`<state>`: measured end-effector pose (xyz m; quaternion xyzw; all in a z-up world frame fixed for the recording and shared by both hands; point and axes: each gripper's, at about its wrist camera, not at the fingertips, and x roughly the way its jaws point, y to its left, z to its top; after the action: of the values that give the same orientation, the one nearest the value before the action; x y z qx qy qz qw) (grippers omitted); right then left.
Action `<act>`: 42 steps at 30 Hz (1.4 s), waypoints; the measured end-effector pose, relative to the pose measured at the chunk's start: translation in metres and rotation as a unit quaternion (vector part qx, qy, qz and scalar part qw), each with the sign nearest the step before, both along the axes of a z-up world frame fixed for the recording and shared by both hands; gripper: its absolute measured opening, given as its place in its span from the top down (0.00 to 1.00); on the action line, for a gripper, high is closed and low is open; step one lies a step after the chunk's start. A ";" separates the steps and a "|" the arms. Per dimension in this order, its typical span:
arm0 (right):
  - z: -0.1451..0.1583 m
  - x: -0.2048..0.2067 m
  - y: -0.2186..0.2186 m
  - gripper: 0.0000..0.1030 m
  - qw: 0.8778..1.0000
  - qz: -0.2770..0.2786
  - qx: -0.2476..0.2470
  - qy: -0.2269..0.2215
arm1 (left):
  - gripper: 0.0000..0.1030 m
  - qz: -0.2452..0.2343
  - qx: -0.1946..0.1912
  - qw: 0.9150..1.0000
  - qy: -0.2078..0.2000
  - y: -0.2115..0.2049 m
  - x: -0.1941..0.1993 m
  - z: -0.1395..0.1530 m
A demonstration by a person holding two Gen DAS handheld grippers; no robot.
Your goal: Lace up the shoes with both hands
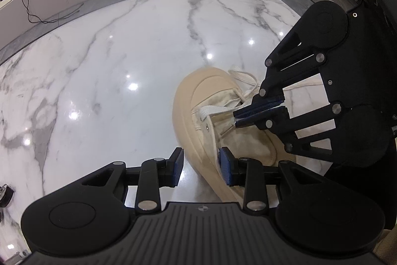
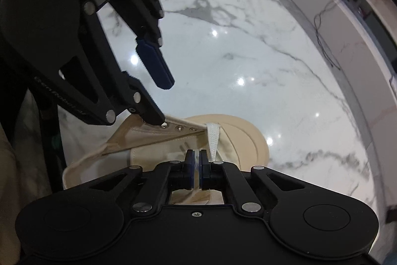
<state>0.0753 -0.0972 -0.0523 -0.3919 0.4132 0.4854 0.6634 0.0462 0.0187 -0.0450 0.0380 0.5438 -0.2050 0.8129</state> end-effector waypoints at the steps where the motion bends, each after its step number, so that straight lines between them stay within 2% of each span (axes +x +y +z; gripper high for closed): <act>1: 0.000 0.001 0.000 0.99 1.000 -0.003 0.000 0.000 | 0.65 0.001 0.000 1.000 0.000 0.001 0.000 0.000; 6: 0.000 0.003 -0.001 0.99 1.000 -0.004 0.001 0.004 | 0.65 0.005 -0.001 1.000 0.000 0.002 0.000 -0.001; 9: 0.005 -0.003 -0.001 0.98 1.000 0.030 0.002 -0.005 | 0.65 0.005 -0.002 1.000 0.000 0.003 0.001 -0.001; 11: 0.006 -0.010 0.000 0.91 0.998 0.060 -0.006 -0.020 | 0.65 0.005 -0.002 1.000 -0.001 0.003 0.001 -0.001; 12: 0.006 -0.013 0.002 0.78 0.997 0.073 -0.014 -0.030 | 0.65 0.005 -0.002 1.000 -0.001 0.003 0.001 -0.001; 13: 0.006 -0.015 0.004 0.73 0.995 0.087 -0.023 -0.041 | 0.65 0.005 -0.003 1.000 -0.002 0.003 0.000 -0.001; 14: 0.006 -0.017 0.006 0.73 0.993 0.099 -0.030 -0.051 | 0.65 0.005 -0.003 1.000 -0.002 0.003 0.000 -0.002; 16: 0.005 -0.020 0.009 0.73 0.989 0.121 -0.044 -0.070 | 0.65 0.006 -0.004 1.000 -0.002 0.004 0.000 -0.002; 20: 0.000 -0.018 0.018 0.73 0.985 0.132 -0.074 -0.077 | 0.65 0.004 -0.007 1.000 -0.003 0.005 0.000 -0.002; 23: -0.005 -0.019 0.020 0.82 0.984 0.134 -0.094 -0.075 | 0.65 0.005 -0.012 1.000 -0.003 0.007 0.000 -0.002; 24: -0.007 -0.019 0.021 0.90 0.983 0.134 -0.097 -0.075 | 0.65 0.005 -0.013 1.000 -0.003 0.007 0.000 -0.002; 28: -0.007 -0.018 0.022 0.98 0.985 0.122 -0.095 -0.070 | 0.65 0.003 -0.015 1.000 -0.005 0.008 -0.002 -0.002; 34: -0.003 -0.011 0.024 0.99 0.991 0.098 -0.072 -0.049 | 0.65 0.006 -0.017 1.000 -0.003 0.009 -0.004 -0.002; 42: -0.013 -0.007 0.022 0.99 0.993 0.082 -0.077 -0.018 | 0.65 0.009 -0.014 1.000 0.000 0.009 -0.003 -0.002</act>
<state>0.0679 -0.0753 -0.0657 -0.4833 0.4038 0.4980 0.5961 0.0433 0.0281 -0.0472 0.0219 0.5413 -0.2048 0.8152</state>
